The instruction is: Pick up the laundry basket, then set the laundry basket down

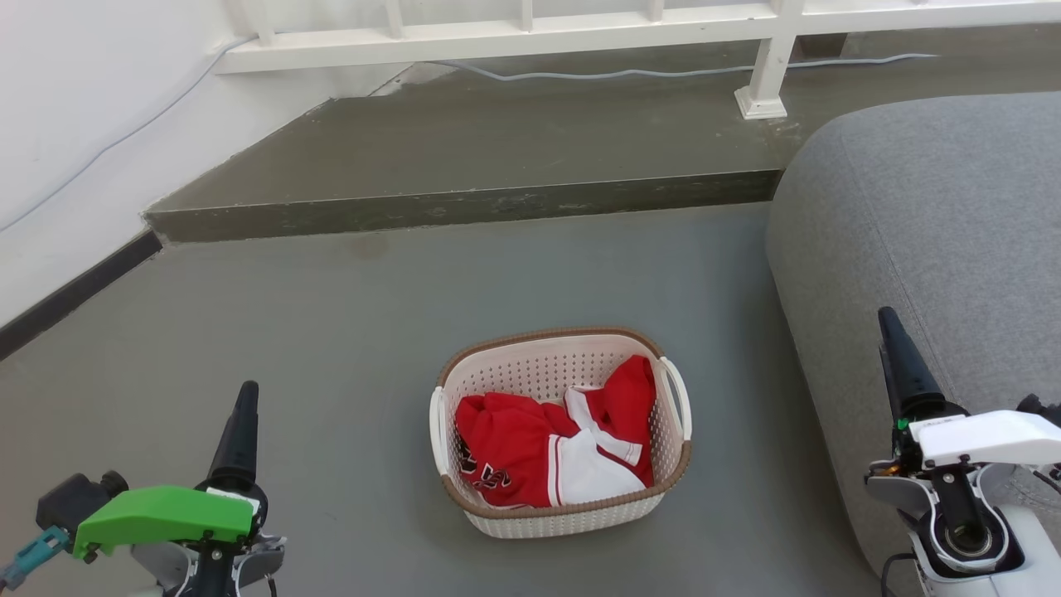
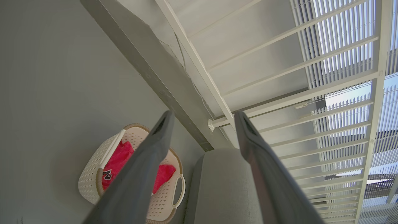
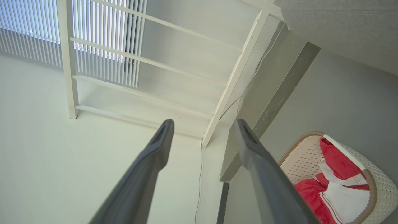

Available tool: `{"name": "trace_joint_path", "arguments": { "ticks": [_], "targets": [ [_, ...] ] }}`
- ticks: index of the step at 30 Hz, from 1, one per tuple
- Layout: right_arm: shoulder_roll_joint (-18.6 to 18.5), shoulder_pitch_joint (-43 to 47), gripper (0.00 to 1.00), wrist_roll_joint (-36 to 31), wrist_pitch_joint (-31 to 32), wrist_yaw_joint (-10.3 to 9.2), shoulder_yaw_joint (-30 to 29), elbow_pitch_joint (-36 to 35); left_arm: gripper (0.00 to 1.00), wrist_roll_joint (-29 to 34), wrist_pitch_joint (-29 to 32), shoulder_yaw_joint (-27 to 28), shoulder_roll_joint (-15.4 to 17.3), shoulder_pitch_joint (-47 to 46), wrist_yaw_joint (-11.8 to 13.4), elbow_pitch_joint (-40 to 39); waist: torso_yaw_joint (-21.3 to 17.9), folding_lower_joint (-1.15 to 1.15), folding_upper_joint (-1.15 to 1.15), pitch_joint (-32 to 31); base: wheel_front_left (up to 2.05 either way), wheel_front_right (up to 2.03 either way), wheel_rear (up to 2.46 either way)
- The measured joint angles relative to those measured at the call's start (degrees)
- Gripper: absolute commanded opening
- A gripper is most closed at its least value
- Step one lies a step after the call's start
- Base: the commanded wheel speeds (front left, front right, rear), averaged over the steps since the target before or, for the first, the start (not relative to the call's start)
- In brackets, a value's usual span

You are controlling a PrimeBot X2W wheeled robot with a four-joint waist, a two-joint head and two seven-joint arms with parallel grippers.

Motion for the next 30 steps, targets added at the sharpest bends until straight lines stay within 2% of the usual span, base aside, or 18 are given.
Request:
{"name": "trace_joint_path", "arguments": {
  "ticks": [16,30],
  "targets": [
    [-3.1,-1.0,1.0,-14.2,-3.0,0.02,4.9,0.1,1.0,17.3,-2.7,-1.3,0.8,-1.3,0.8,-2.1,-0.1,0.0,0.0,0.1,0.0,0.0,0.0],
    [-3.2,-2.2,1.0,-25.4,-5.6,-0.62,6.4,-0.3,1.0,30.2,-5.3,-3.2,0.7,-1.3,1.9,-3.7,-0.2,0.0,0.0,0.1,0.0,0.0,0.0]
  ]
}}
